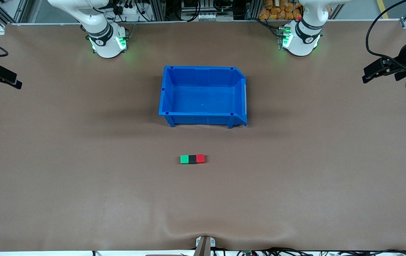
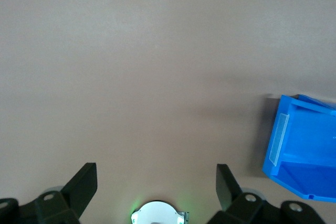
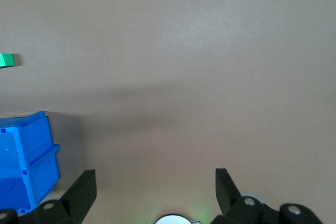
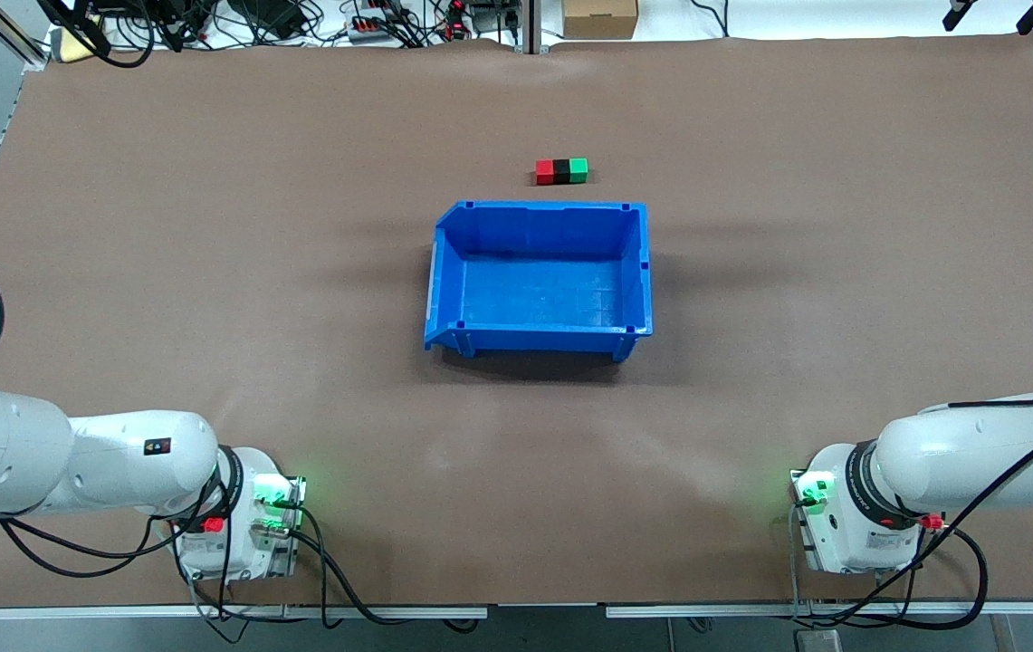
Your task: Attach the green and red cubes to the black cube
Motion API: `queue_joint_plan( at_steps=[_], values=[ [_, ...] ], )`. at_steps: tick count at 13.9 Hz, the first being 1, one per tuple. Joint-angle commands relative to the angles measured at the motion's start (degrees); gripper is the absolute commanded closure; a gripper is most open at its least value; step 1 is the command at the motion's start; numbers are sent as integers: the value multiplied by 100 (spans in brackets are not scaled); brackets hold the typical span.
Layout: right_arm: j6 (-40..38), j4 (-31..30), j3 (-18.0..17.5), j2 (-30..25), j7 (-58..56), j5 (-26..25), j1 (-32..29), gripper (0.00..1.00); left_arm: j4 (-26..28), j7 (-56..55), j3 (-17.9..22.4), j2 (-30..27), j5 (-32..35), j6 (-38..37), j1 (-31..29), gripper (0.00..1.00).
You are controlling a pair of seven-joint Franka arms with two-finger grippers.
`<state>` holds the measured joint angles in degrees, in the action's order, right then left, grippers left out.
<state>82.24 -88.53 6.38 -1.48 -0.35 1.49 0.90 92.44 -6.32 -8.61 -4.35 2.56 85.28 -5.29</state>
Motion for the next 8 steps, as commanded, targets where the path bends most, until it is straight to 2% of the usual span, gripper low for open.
queue_joint_plan(
  at_steps=[1, 8],
  values=[
    [-50, 90, -23, 16, 88, -123, 16, 0, -103, 25, -27, 13, 96, -116, 11, 0],
    [-59, 90, -23, 16, 88, -123, 16, 0, -138, 25, -27, 13, 96, -213, -7, 0]
  ],
)
